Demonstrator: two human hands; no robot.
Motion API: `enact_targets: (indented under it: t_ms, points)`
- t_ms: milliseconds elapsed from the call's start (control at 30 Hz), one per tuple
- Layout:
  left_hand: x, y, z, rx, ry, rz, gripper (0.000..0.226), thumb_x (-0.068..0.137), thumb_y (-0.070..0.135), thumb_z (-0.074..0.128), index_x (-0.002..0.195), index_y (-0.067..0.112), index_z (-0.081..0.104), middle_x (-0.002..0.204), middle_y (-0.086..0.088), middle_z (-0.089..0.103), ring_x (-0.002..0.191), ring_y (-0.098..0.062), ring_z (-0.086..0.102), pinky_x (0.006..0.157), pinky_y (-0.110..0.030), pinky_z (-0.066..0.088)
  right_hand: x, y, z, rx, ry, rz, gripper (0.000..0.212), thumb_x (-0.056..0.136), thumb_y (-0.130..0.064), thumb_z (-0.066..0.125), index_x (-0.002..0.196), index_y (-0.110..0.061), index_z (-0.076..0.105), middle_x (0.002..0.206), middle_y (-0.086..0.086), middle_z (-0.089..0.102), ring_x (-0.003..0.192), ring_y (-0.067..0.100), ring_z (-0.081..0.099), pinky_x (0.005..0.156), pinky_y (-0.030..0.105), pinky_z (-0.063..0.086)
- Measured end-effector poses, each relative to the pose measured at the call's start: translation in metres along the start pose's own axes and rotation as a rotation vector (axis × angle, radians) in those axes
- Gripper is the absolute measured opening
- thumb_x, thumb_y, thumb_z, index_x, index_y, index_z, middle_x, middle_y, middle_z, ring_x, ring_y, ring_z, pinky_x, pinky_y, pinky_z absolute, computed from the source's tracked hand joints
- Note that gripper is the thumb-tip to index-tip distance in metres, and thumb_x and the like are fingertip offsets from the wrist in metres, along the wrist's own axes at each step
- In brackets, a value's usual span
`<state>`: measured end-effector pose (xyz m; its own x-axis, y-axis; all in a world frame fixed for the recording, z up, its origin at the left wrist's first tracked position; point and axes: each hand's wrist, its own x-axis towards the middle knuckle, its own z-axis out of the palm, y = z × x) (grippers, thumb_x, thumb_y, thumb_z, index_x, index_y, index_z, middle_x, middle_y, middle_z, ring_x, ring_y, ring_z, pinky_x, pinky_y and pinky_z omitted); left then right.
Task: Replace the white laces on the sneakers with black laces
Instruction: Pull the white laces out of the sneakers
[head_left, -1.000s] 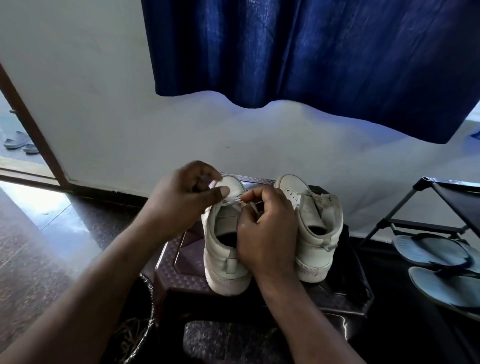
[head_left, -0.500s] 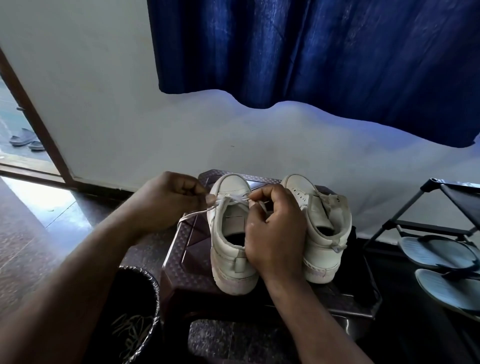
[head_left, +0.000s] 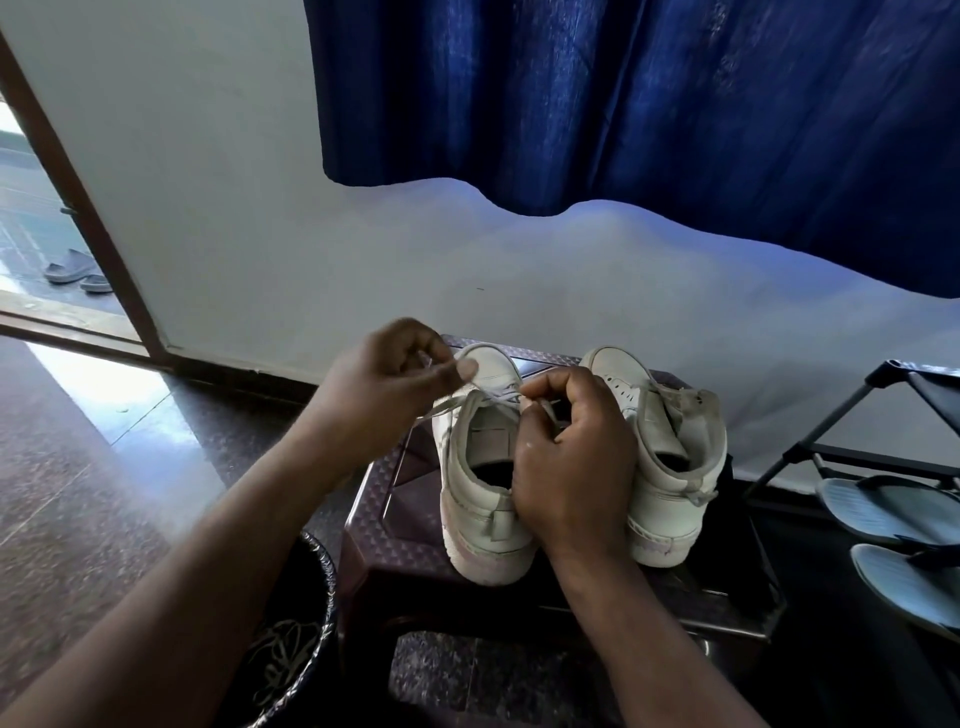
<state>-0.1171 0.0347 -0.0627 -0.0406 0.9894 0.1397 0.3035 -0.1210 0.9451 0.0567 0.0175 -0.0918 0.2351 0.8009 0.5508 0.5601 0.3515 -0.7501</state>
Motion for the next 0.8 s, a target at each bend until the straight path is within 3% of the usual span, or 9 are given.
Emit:
enact_targets:
  t_ms: [100,167,233,333,400,500,567,667,800]
  points:
    - [-0.002,-0.003,-0.001,0.327,0.021,0.036,0.029,0.092,0.044,0.075,0.079,0.018,0.072,0.063,0.000,0.062,0.053,-0.006,0.044,0.055,-0.029,0.035,0.000,0.001,0.000,0.001,-0.004,0.000,0.017,0.084,-0.009,0.059,0.092,-0.021,0.067,0.095,-0.009,0.067,0.091,0.010,0.063,0.080,0.032,0.053]
    - [-0.003,-0.004,-0.001,0.273,0.040,0.029,0.032,0.096,0.044,0.072,0.076,0.020,0.071,0.067,-0.008,0.063,0.058,-0.010,0.047,0.058,-0.031,0.036,0.000,0.001,0.000,0.002,-0.008,0.003,0.017,0.084,-0.007,0.061,0.092,-0.021,0.067,0.095,-0.009,0.067,0.091,0.010,0.063,0.080,0.031,0.053]
    - [-0.003,0.000,0.004,-0.173,-0.006,0.009,0.030,0.100,0.041,0.066,0.079,0.020,0.067,0.071,-0.011,0.061,0.066,-0.018,0.050,0.063,-0.034,0.039,0.000,0.001,0.000,0.002,-0.016,0.009,0.018,0.085,-0.005,0.063,0.091,-0.021,0.067,0.095,-0.008,0.067,0.091,0.010,0.063,0.079,0.029,0.052]
    - [-0.002,0.009,0.004,-0.935,-0.010,-0.104,0.027,0.106,0.029,0.051,0.086,0.013,0.059,0.084,-0.008,0.070,0.081,-0.023,0.068,0.083,-0.036,0.056,0.000,0.001,0.000,-0.005,-0.018,0.004,0.019,0.084,-0.004,0.064,0.091,-0.021,0.067,0.095,-0.009,0.067,0.091,0.010,0.063,0.079,0.028,0.051]
    - [0.000,0.012,0.000,-1.082,0.035,-0.155,0.032,0.109,0.029,0.047,0.080,0.017,0.052,0.067,0.000,0.055,0.057,-0.014,0.055,0.065,-0.028,0.054,0.000,0.001,0.000,0.004,-0.015,0.000,0.018,0.084,-0.005,0.063,0.091,-0.021,0.067,0.095,-0.008,0.067,0.090,0.010,0.063,0.079,0.025,0.050]
    - [0.004,0.006,-0.005,-0.676,0.166,-0.087,0.033,0.106,0.034,0.057,0.079,0.021,0.044,0.058,0.007,0.035,0.048,-0.009,0.028,0.048,-0.025,0.033,0.000,0.000,0.000,0.008,-0.016,-0.002,0.017,0.084,-0.006,0.062,0.091,-0.021,0.067,0.095,-0.008,0.067,0.090,0.010,0.064,0.080,0.026,0.051]
    - [-0.001,0.004,-0.002,-0.238,0.164,0.017,0.027,0.098,0.038,0.070,0.087,0.021,0.052,0.056,0.011,0.043,0.048,-0.008,0.035,0.049,-0.026,0.031,0.000,0.000,0.000,0.009,-0.014,-0.001,0.016,0.083,-0.009,0.060,0.091,-0.021,0.067,0.095,-0.008,0.068,0.091,0.011,0.064,0.081,0.029,0.052]
    - [-0.006,0.005,0.008,0.275,-0.009,0.140,0.023,0.089,0.051,0.075,0.088,0.029,0.070,0.069,0.014,0.061,0.058,0.000,0.055,0.057,-0.026,0.044,0.000,0.000,0.001,0.006,-0.011,-0.001,0.017,0.080,-0.012,0.058,0.091,-0.021,0.068,0.095,-0.008,0.069,0.091,0.013,0.065,0.082,0.034,0.053]
    - [-0.007,0.007,0.014,0.424,0.052,0.148,0.023,0.088,0.056,0.073,0.084,0.033,0.077,0.094,0.012,0.064,0.081,-0.002,0.063,0.070,-0.027,0.047,0.000,0.000,0.001,0.000,0.002,-0.011,0.016,0.082,-0.010,0.059,0.091,-0.020,0.068,0.094,-0.008,0.068,0.091,0.013,0.065,0.082,0.033,0.053]
